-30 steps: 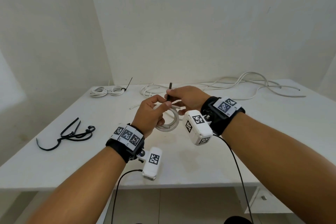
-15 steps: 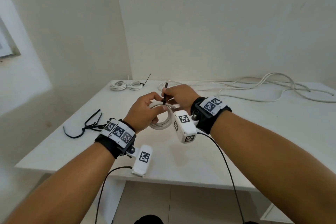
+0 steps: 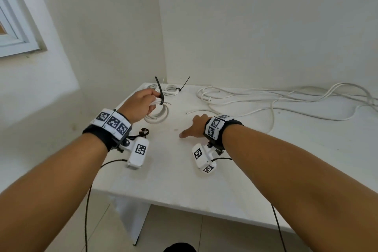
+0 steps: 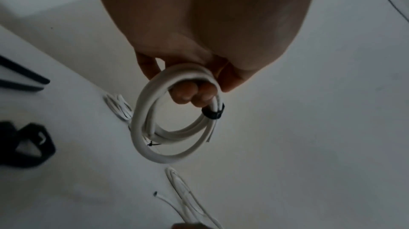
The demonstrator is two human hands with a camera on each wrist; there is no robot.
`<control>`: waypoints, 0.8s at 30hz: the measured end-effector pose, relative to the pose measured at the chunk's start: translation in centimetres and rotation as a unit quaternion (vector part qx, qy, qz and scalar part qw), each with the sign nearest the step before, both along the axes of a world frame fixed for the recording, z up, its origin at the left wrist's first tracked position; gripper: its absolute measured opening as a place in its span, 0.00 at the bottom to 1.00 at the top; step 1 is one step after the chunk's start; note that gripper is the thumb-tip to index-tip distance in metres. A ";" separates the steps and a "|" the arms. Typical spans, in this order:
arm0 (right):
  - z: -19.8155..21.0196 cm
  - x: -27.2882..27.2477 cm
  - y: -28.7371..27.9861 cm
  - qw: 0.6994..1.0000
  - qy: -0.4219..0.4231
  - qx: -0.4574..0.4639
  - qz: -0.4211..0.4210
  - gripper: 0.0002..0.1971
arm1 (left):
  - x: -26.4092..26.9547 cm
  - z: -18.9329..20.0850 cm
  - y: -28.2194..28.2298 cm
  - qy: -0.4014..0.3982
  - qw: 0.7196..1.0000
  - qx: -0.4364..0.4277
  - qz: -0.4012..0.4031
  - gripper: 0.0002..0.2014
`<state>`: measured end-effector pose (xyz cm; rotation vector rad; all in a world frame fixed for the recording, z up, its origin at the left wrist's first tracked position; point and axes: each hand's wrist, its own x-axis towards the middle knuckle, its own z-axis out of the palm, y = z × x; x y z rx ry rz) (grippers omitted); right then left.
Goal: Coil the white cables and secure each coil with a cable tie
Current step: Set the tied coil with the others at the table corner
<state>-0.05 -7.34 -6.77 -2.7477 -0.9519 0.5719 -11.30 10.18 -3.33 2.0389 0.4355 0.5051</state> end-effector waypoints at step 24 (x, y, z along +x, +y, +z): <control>-3.2 4.2 1.8 0.993 -0.007 -0.117 -0.020 0.81 | 12.3 -0.9 11.1 0.195 0.913 0.327 0.149 0.06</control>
